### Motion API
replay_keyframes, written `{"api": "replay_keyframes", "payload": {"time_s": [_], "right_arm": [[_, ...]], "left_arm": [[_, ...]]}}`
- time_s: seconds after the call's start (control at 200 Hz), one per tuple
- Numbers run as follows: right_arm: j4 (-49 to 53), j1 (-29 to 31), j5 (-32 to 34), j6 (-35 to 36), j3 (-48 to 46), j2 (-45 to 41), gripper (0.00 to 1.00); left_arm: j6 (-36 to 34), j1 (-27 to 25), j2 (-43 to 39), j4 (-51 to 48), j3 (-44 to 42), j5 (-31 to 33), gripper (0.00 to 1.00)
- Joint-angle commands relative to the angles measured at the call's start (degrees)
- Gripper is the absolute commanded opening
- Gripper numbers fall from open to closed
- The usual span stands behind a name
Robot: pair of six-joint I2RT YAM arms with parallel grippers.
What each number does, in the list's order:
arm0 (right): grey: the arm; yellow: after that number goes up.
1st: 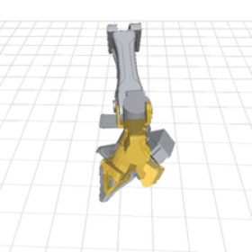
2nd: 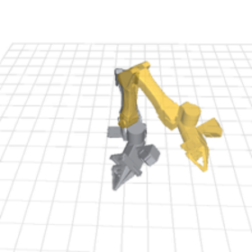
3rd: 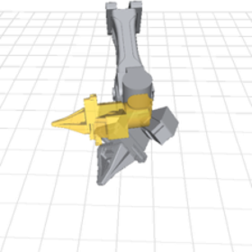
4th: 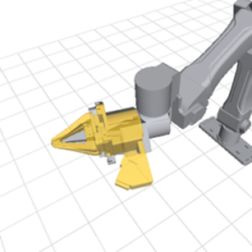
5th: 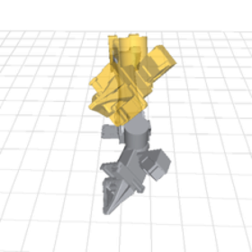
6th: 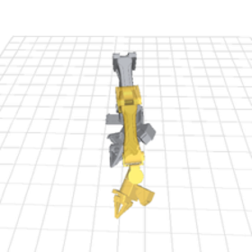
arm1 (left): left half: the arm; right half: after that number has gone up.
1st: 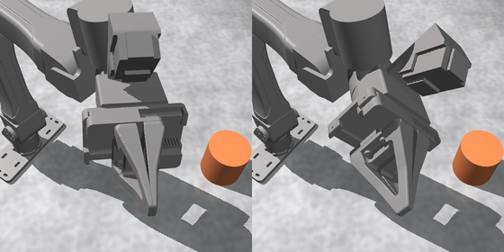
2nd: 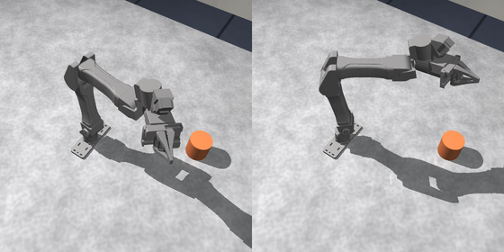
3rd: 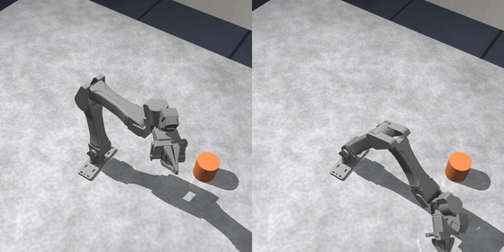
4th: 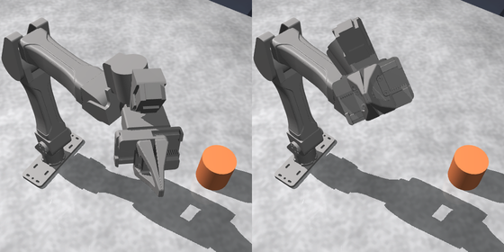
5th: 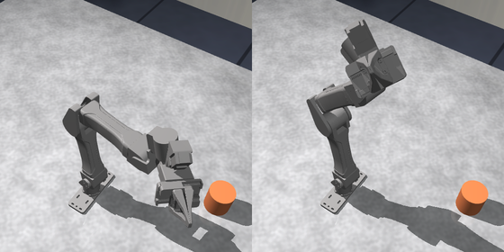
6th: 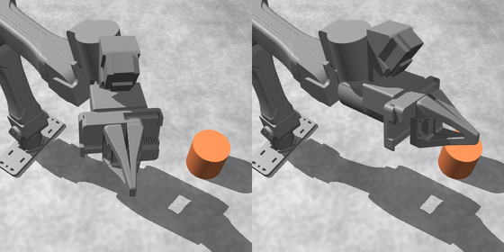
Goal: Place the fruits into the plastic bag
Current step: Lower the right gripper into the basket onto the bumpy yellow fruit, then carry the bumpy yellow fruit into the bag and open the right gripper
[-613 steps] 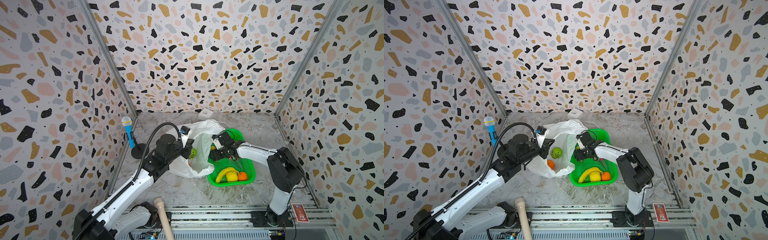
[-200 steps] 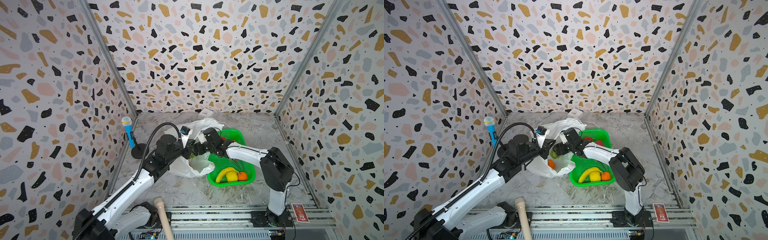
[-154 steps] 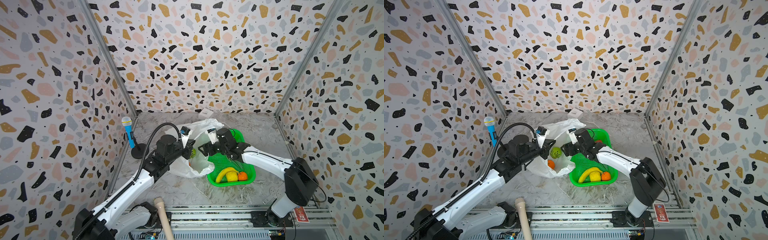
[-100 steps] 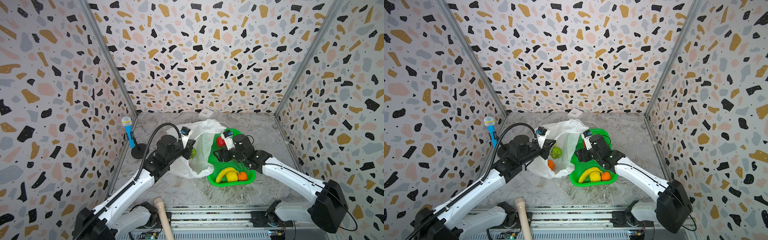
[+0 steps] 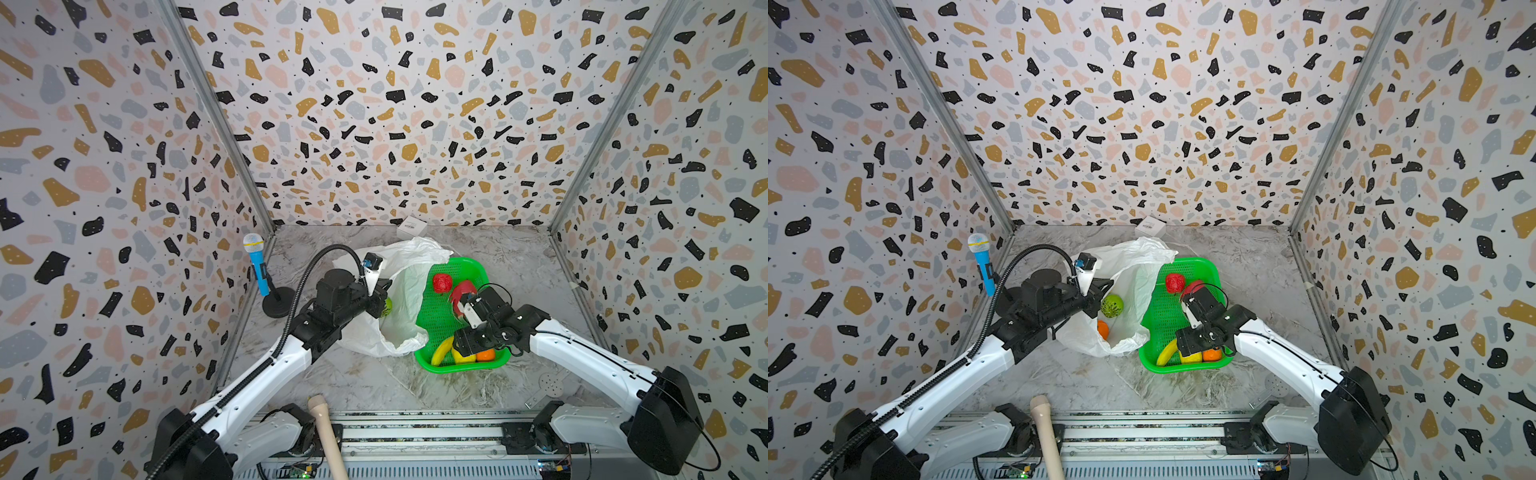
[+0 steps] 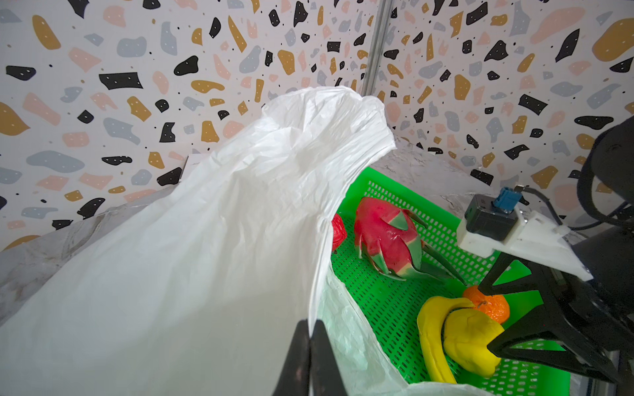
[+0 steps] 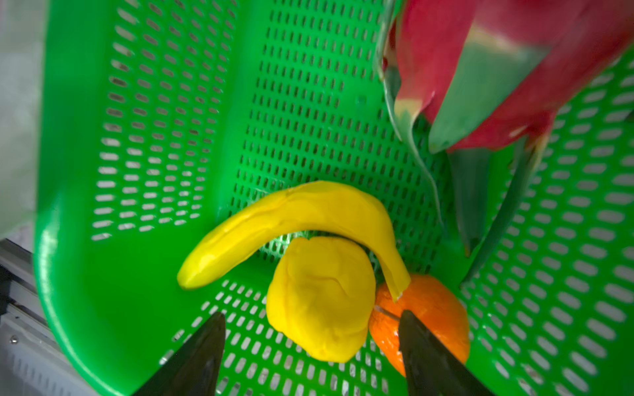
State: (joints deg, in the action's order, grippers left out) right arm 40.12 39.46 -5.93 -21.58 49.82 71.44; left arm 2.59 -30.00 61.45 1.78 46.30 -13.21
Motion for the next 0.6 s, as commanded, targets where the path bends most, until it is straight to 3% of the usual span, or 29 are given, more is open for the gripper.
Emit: {"api": "replay_keyframes", "payload": {"time_s": [0.0, 0.405, 0.596], "right_arm": [[3.5, 1.0, -2.0, -0.7, -2.0, 0.4, 0.81], [-2.1, 2.5, 2.6, -1.3, -1.9, 8.4, 0.81], [-4.4, 2.9, 4.2, -1.7, -2.2, 9.6, 0.7]], "left_arm": [[-0.6, 0.2, 0.0, 2.3, 0.0, -0.2, 0.0], [-0.6, 0.2, -0.2, 2.2, -0.2, -0.2, 0.0], [-0.3, 0.2, -0.3, 2.1, -0.2, -0.2, 0.0]]}}
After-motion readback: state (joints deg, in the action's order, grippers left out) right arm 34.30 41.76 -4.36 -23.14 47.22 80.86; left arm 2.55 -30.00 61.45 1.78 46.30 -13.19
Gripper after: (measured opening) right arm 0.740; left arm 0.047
